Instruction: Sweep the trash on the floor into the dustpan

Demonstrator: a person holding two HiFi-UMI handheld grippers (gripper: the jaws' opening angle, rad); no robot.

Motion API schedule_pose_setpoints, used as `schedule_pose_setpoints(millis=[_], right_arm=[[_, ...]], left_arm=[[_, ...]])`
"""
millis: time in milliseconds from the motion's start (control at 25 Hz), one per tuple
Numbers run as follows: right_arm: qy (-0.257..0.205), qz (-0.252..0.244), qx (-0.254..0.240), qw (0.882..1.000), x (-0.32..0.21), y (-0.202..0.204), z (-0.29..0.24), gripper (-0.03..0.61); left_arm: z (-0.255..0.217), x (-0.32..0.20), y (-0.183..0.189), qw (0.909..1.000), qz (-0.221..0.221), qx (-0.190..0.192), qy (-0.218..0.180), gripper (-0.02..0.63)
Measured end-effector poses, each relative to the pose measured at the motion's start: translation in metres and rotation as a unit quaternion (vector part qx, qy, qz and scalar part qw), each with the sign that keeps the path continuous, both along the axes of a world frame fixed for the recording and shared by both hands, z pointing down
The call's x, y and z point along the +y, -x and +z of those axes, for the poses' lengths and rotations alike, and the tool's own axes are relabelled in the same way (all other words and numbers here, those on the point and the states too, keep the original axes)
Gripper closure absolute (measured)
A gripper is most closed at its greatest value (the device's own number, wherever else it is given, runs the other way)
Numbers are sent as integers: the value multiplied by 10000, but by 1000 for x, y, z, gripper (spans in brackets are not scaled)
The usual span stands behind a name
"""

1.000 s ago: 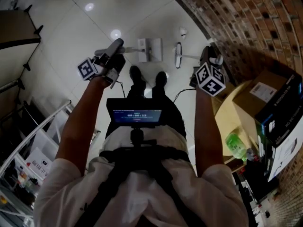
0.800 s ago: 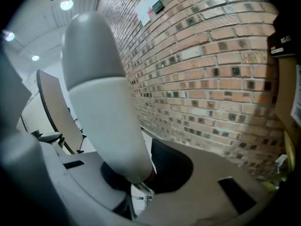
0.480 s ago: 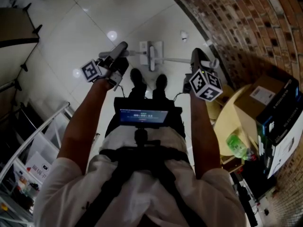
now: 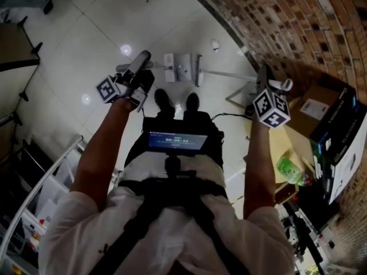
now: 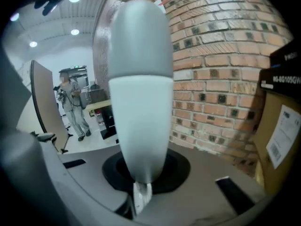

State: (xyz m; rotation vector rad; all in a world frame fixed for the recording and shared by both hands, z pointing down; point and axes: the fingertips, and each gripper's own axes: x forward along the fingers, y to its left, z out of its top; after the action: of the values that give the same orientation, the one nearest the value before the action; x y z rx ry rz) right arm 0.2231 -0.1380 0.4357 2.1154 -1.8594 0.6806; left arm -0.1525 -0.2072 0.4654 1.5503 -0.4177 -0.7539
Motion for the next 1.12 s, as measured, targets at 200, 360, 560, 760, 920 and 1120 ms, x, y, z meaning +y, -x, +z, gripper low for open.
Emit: schedule_pose_setpoints(millis=[200,360,560,760,920,1120], right_arm=[[86,-81,612,9981,-8,-43,-4,572],[307,-241,1036,9939,-35,-78,12,572],[576,-376,1401,9877,-84,-125,24,575],[537,-797,1680,9811,-135,-142,24,578],[373,-1157,1842,9753,-164,-129,24,578],[196,-1535,1986,9678,-185,-107,25,578]], left_arm=[[-4,-11,-10,10000,-45,9,-61,588],[-7,-27,-21,9998,-171,-45,-101,588],[-11,-49,-39,9993,-355,-144,-51,588],[-12,-73,-56,9987,-443,-241,-47,586],[-7,-78,-57,9985,-450,-305,-5,586],[0,-76,-50,9979,-521,-369,46,586]])
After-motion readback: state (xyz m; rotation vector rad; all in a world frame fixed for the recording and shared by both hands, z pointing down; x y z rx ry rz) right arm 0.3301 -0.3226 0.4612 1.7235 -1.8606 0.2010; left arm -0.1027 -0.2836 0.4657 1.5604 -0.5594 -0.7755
